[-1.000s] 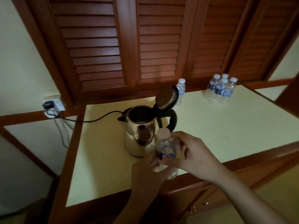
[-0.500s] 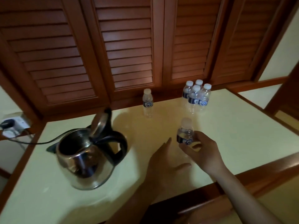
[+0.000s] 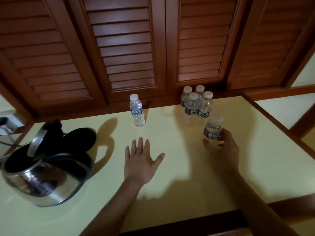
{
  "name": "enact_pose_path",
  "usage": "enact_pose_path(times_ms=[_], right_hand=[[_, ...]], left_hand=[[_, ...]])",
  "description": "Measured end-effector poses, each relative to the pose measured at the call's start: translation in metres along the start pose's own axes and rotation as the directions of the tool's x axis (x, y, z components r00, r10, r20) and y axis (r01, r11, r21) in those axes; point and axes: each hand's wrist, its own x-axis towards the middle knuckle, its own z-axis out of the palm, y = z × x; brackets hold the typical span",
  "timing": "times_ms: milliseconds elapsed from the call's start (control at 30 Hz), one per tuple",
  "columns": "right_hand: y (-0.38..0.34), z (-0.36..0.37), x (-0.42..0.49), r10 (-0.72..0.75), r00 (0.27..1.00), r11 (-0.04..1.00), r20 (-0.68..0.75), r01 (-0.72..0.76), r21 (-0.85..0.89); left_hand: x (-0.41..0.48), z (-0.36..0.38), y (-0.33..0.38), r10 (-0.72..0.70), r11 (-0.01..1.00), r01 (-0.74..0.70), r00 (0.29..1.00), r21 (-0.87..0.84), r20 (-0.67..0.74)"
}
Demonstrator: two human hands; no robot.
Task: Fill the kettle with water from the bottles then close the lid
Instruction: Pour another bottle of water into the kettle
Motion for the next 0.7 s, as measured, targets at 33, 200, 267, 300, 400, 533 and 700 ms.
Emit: enact_pose_path(times_ms=[33, 200, 267, 300, 400, 533, 700], right_hand=[[0.003, 0.001, 0.007, 0.002, 1.0, 1.0, -0.005, -0.002, 0.014], [0.015, 0.006, 0.041, -0.008, 1.0, 1.0, 0.003, 0.008, 0.013], [0.017, 0.01, 0.05, -0.022, 1.0, 1.0, 0.007, 0.022, 0.007], [0.018, 0.012, 0.054, -0.029, 1.0, 1.0, 0.008, 0.029, 0.003], [0.018, 0.018, 0.064, -0.023, 0.999, 1.0, 0.038, 0.023, 0.001], [0.021, 0.022, 0.073, -0.038, 0.997, 0.999, 0.065, 0.037, 0.013], [0.025, 0.025, 0.077, -0.054, 0.996, 0.998, 0.064, 0.053, 0.013]], left_hand=[[0.003, 0.0, 0.0, -0.007, 1.0, 0.007, 1.0, 0.002, -0.007], [0.007, 0.0, 0.0, -0.02, 1.0, 0.02, 0.999, 0.002, -0.032], [0.008, 0.0, 0.001, -0.023, 1.0, 0.023, 0.999, -0.004, -0.046], [0.008, 0.001, 0.001, -0.026, 1.0, 0.025, 0.998, -0.007, -0.056], [0.008, 0.001, 0.001, -0.028, 1.0, 0.027, 0.996, -0.014, -0.084], [0.01, 0.002, 0.001, -0.041, 0.999, 0.037, 0.993, -0.036, -0.11], [0.014, 0.001, 0.0, -0.056, 0.997, 0.048, 0.99, -0.063, -0.131]])
